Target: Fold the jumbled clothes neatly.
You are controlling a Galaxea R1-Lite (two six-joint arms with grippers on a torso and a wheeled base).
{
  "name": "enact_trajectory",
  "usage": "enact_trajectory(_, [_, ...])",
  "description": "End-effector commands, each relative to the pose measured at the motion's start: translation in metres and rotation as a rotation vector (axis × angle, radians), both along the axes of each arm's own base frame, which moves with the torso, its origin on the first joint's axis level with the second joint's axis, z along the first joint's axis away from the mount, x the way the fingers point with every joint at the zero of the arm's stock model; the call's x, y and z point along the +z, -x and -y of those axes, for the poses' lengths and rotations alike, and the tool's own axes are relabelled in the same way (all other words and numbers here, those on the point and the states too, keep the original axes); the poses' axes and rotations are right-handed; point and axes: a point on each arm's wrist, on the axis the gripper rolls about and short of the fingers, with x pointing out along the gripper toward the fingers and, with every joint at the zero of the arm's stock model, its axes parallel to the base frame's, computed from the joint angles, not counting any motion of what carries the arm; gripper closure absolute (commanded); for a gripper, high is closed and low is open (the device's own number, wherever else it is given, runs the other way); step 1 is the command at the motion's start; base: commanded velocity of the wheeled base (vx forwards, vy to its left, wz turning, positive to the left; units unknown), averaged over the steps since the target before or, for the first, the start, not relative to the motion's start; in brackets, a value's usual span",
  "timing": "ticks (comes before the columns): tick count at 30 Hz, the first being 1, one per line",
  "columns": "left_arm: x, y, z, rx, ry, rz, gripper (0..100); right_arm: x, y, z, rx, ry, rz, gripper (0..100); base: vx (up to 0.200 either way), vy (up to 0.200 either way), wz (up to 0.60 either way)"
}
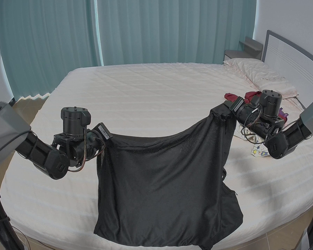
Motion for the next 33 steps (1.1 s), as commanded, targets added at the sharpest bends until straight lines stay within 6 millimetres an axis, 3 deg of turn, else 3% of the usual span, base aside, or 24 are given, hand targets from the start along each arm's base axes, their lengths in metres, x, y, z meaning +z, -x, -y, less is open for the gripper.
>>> enact_trajectory(1, [-0.036,-0.029,0.003,0.028,-0.025,-0.057,100,-0.034,-0.02,-0.001,-0.046,0.015,-0.06,100,0.0,0.0,0.0])
enact_trajectory(2, [-0.039,-0.031,0.004,0.036,-0.03,-0.06,100,-0.04,-0.023,-0.001,-0.054,0.018,-0.07,100,0.0,0.0,0.0])
enact_trajectory(3, [-0.039,-0.031,0.004,0.036,-0.03,-0.06,0,-0.04,-0.023,-0.001,-0.054,0.018,-0.07,100,0.0,0.0,0.0])
enact_trajectory(4, [-0.047,-0.039,0.004,0.058,-0.035,-0.066,0,-0.049,-0.031,-0.002,-0.071,0.021,-0.08,0,0.0,0.0,0.0])
enact_trajectory(10, [-0.074,-0.058,-0.007,0.117,-0.038,-0.077,0,-0.08,-0.044,-0.007,-0.076,0.041,-0.124,0,0.0,0.0,0.0])
enact_trajectory(12, [-0.09,-0.071,-0.02,0.189,-0.059,-0.07,0,-0.089,-0.059,-0.006,-0.159,0.048,-0.113,0,0.0,0.0,0.0])
enact_trajectory(14, [-0.094,-0.079,-0.032,0.232,-0.063,-0.065,0,-0.093,-0.068,-0.005,-0.219,0.056,-0.1,0,0.0,0.0,0.0])
enact_trajectory(20, [-0.095,-0.086,-0.055,0.288,-0.063,-0.062,0,-0.115,-0.069,-0.002,-0.244,0.144,-0.161,0,0.0,0.0,0.0])
enact_trajectory(25, [-0.099,-0.072,-0.056,0.281,-0.07,-0.106,0,-0.132,-0.053,0.002,-0.22,0.278,-0.291,0,0.0,0.0,0.0])
enact_trajectory(31, [-0.09,-0.043,-0.049,0.188,-0.041,-0.14,0,-0.128,-0.053,0.005,-0.216,0.281,-0.33,0,0.0,0.0,0.0])
enact_trajectory(33, [-0.085,-0.025,-0.043,0.103,-0.009,-0.149,0,-0.119,-0.055,0.013,-0.241,0.214,-0.321,0,0.0,0.0,0.0])
